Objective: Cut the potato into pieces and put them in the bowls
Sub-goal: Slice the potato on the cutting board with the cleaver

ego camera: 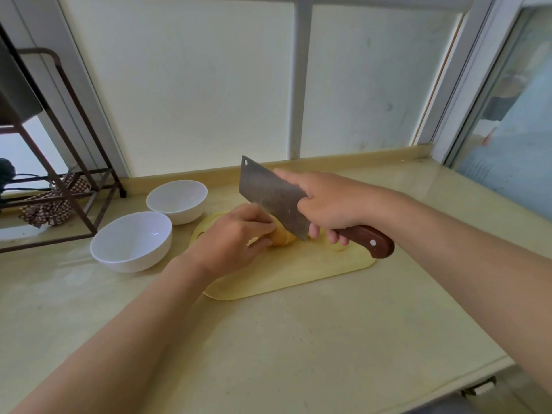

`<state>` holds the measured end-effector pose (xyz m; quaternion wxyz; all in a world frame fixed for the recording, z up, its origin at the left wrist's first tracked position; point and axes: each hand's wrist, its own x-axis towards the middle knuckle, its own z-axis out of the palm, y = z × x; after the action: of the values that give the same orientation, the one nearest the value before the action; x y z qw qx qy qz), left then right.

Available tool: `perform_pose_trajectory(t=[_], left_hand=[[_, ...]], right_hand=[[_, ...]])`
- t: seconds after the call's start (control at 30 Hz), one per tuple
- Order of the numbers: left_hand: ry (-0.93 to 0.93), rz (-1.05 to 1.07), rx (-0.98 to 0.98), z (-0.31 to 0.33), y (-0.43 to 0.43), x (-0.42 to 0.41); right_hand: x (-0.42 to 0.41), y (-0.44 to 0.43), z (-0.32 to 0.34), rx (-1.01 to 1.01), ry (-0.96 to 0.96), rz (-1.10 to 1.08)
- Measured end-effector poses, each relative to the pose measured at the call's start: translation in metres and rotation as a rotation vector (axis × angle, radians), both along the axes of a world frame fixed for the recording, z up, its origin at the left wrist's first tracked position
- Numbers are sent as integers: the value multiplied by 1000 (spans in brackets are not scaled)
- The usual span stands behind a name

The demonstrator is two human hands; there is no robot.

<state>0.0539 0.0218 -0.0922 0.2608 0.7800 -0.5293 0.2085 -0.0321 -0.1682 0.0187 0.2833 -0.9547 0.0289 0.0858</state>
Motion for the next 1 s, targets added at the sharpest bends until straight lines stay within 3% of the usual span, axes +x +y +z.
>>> perform_pose_trajectory(t=[1.0], left_hand=[[-67, 4, -18, -4, -1, 2]], right_hand=[[-3, 4, 9, -46, -6, 40]])
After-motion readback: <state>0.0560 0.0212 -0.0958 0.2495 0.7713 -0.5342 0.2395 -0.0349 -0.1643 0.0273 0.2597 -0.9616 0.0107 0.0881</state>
